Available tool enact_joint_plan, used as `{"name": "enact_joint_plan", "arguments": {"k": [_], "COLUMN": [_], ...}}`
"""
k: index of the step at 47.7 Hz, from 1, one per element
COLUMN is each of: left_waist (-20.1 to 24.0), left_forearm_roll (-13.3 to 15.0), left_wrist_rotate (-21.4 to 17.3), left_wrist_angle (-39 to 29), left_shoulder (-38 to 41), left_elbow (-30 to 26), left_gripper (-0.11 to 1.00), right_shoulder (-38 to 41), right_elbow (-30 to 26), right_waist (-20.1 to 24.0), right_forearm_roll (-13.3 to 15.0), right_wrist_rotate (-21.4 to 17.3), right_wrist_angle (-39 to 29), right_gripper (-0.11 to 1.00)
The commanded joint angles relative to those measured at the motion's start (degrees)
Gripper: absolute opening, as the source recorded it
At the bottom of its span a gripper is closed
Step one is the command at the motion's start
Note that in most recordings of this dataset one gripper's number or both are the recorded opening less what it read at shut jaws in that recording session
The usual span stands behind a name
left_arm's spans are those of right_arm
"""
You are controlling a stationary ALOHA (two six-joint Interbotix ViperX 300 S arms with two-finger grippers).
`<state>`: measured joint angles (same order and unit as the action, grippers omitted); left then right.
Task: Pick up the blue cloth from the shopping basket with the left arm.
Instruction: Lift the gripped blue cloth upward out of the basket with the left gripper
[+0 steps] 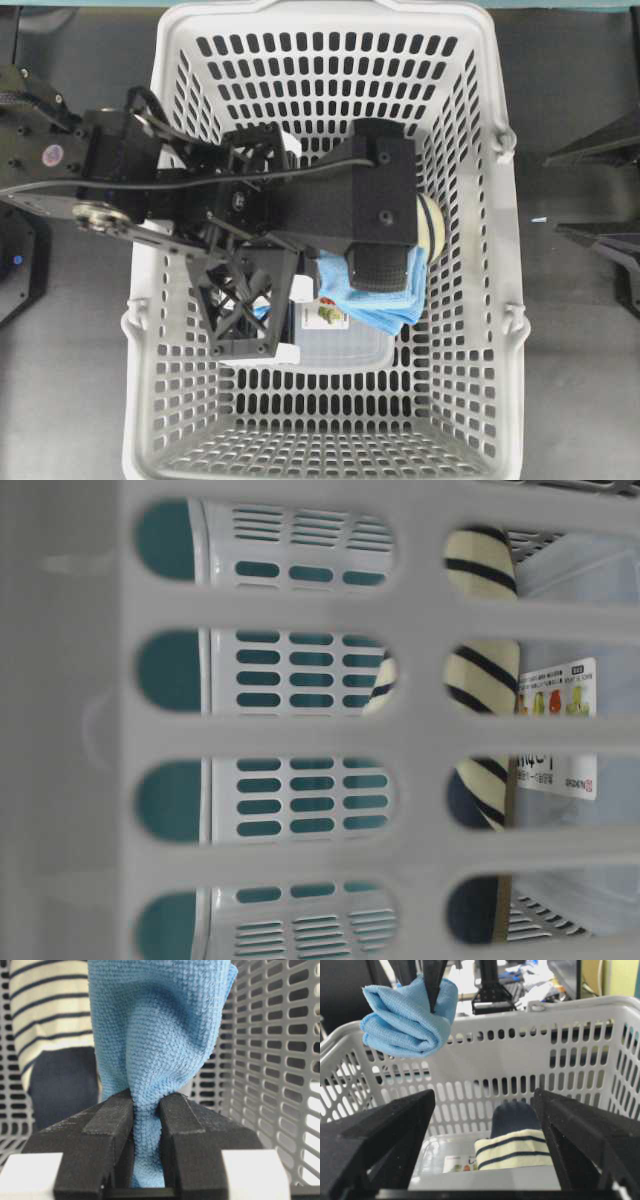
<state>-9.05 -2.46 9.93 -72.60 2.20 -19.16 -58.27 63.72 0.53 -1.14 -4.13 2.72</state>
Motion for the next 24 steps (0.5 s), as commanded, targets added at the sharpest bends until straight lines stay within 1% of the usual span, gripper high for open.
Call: {"name": "enact_joint_plan", "arguments": {"k": [1,24], "left_waist": [-0.1,-0.3], "left_forearm_roll": [-0.2,-0.2], "left_wrist_rotate": [-0.1,0.0], "left_wrist_angle": [0.1,0.1], "left_shoulder": [-1.9,-1.6], "left_elbow": [-0.8,-0.9], "left_gripper": [0.1,0.1], "right_shoulder": [0.3,0.3], "right_elbow": [-0.4,-0.4], "right_waist": [-0.1,-0.1], "right_forearm_roll": [0.1,0.1], "right_wrist_rotate": [-0.1,-0.1], "right_wrist_angle": [0.4,0.5], "right_gripper": [0.77,0.77]}}
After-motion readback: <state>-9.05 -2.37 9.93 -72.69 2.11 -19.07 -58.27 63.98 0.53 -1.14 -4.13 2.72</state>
